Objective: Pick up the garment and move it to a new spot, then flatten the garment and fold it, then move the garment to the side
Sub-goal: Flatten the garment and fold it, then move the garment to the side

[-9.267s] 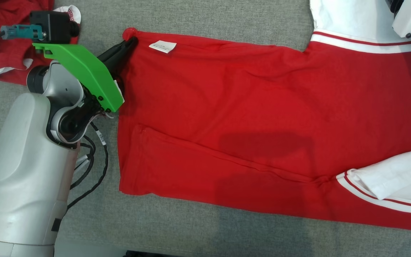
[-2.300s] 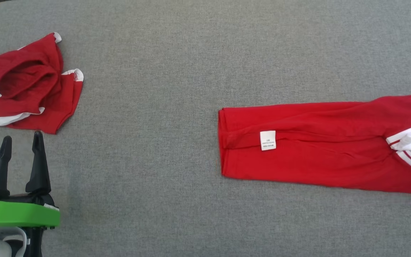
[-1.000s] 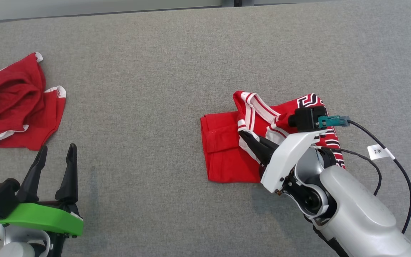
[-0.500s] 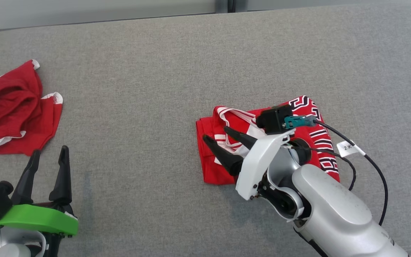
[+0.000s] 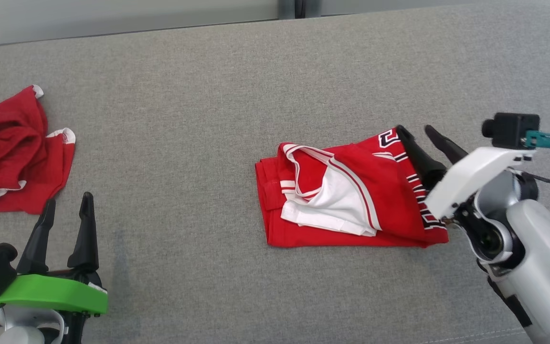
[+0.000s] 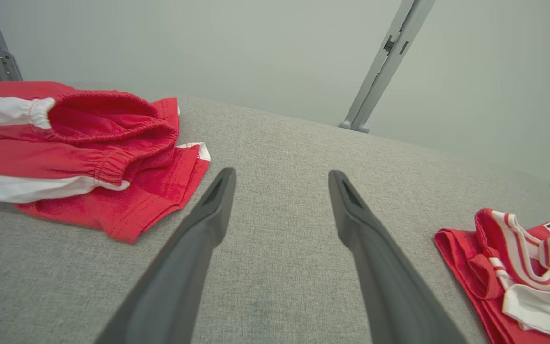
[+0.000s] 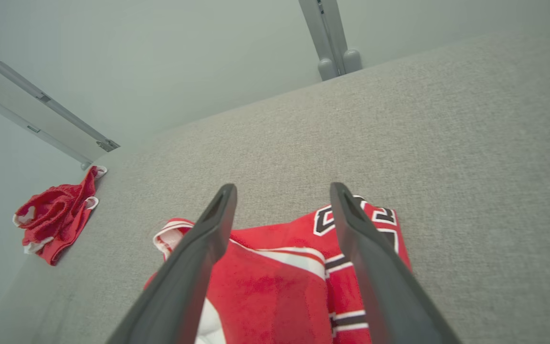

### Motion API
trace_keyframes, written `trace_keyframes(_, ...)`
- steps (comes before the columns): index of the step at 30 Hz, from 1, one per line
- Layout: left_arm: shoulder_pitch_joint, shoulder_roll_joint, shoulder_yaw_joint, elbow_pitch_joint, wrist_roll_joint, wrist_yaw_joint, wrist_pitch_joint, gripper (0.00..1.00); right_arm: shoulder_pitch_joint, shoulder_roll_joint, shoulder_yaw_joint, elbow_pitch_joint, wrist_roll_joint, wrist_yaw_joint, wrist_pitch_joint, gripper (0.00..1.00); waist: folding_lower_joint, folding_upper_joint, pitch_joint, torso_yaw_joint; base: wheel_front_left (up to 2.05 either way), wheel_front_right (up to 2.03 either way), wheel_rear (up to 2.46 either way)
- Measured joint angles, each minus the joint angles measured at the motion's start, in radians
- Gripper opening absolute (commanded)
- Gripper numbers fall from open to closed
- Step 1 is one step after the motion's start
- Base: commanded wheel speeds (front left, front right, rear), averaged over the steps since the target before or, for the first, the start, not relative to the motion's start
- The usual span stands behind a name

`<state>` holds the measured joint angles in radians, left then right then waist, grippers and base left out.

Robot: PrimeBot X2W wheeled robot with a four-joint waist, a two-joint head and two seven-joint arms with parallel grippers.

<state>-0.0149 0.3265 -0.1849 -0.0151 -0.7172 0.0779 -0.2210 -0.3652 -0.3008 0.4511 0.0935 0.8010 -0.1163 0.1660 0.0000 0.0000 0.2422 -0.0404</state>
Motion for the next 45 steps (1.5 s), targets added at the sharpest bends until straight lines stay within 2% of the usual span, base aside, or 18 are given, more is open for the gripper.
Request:
trace_keyframes(4,0.000,-0.010,-0.007,-0.005,0.000,0.000,0.000,1.00,0.081,-0.050,-0.060,0.054,0.026,0.000,-0.007,1.00,0.0000,0.0000,0.018,0.006,0.00,0.00,0.00)
trace_keyframes(15,-0.003,-0.029,-0.020,-0.003,0.000,-0.008,-0.001,1.00,0.137,-0.052,-0.100,0.101,0.119,0.002,-0.001,1.00,0.0000,0.0000,0.056,0.042,0.00,0.00,0.00)
trace_keyframes(20,-0.010,-0.030,-0.026,0.001,0.001,-0.009,-0.001,1.00,0.150,-0.023,-0.091,0.116,0.207,0.058,0.049,1.00,0.0000,0.0000,0.063,0.062,0.00,0.00,0.00)
trace_keyframes(24,-0.012,-0.031,-0.029,0.007,0.001,-0.017,-0.002,1.00,0.150,-0.039,-0.099,0.144,0.231,0.079,0.070,1.00,0.0000,0.0000,0.063,0.080,0.00,0.00,0.00)
trace_keyframes(25,-0.012,-0.031,-0.030,0.009,0.001,-0.017,-0.004,1.00,0.149,-0.044,-0.105,0.150,0.233,0.081,0.073,0.92,0.0000,0.0000,0.062,0.084,0.00,0.00,0.00)
trace_keyframes(26,-0.012,-0.031,-0.031,0.012,0.001,-0.017,-0.009,1.00,0.148,-0.048,-0.111,0.156,0.238,0.086,0.078,0.45,0.0000,0.0000,0.061,0.088,0.00,0.00,0.00)
trace_keyframes(27,-0.013,-0.032,-0.033,0.016,0.002,-0.018,-0.009,1.00,0.148,-0.049,-0.120,0.162,0.244,0.090,0.079,0.20,0.0000,0.0000,0.059,0.092,0.00,0.00,0.00)
trace_keyframes(28,-0.014,-0.033,-0.034,0.020,0.002,-0.018,-0.009,1.00,0.148,-0.052,-0.128,0.166,0.251,0.090,0.079,0.00,0.0000,0.0000,0.056,0.096,0.00,0.00,0.00)
trace_keyframes(37,-0.016,-0.069,-0.044,0.047,0.002,-0.026,-0.010,1.00,0.146,-0.119,-0.177,0.153,0.312,0.140,0.136,0.00,0.0000,0.0000,0.027,0.128,0.00,0.00,0.00)
trace_keyframes(41,-0.016,-0.092,-0.044,0.064,0.000,-0.034,-0.019,1.00,0.120,-0.167,-0.168,0.075,0.314,0.170,0.175,0.00,0.0000,0.0000,0.008,0.143,0.00,0.00,0.00)
trace_keyframes(45,-0.016,-0.111,-0.044,0.079,-0.002,-0.037,-0.019,1.00,0.087,-0.205,-0.137,-0.027,0.307,0.179,0.233,0.00,0.0000,0.0000,-0.013,0.157,0.00,0.00,0.00)
